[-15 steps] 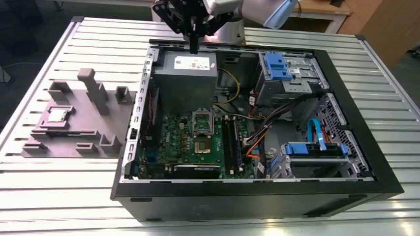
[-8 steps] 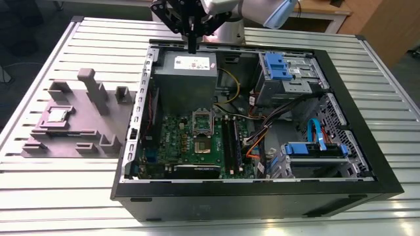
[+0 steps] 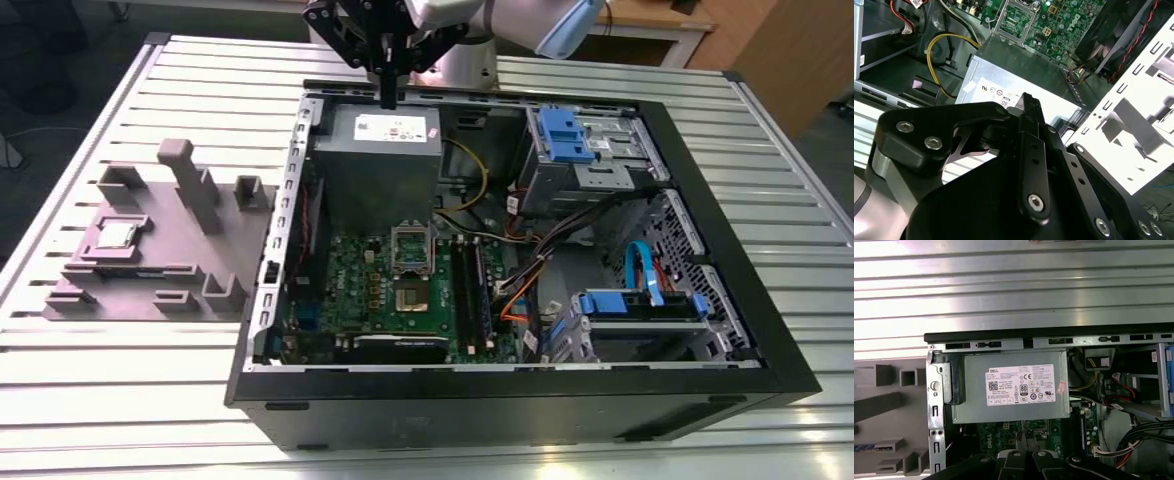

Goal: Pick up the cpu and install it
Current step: 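Reach for the cpu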

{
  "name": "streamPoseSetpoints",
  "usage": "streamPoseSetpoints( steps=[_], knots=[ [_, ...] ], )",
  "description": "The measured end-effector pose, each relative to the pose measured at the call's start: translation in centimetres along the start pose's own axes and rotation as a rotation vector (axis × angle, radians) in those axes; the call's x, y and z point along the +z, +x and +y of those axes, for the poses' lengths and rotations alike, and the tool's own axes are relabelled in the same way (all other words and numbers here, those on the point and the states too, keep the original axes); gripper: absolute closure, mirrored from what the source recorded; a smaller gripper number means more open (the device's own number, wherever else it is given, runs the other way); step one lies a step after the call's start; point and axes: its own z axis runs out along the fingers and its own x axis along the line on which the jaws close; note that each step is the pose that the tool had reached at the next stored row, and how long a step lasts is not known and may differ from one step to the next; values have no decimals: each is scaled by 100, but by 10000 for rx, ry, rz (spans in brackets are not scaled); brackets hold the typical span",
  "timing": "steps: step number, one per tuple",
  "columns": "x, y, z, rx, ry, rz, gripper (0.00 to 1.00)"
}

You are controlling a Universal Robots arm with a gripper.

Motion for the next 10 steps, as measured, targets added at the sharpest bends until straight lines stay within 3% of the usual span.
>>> streamPoseSetpoints(
  steps=[10],
  knots=[
    [-1, 28, -2, -1, 0, 0, 89]
  ],
)
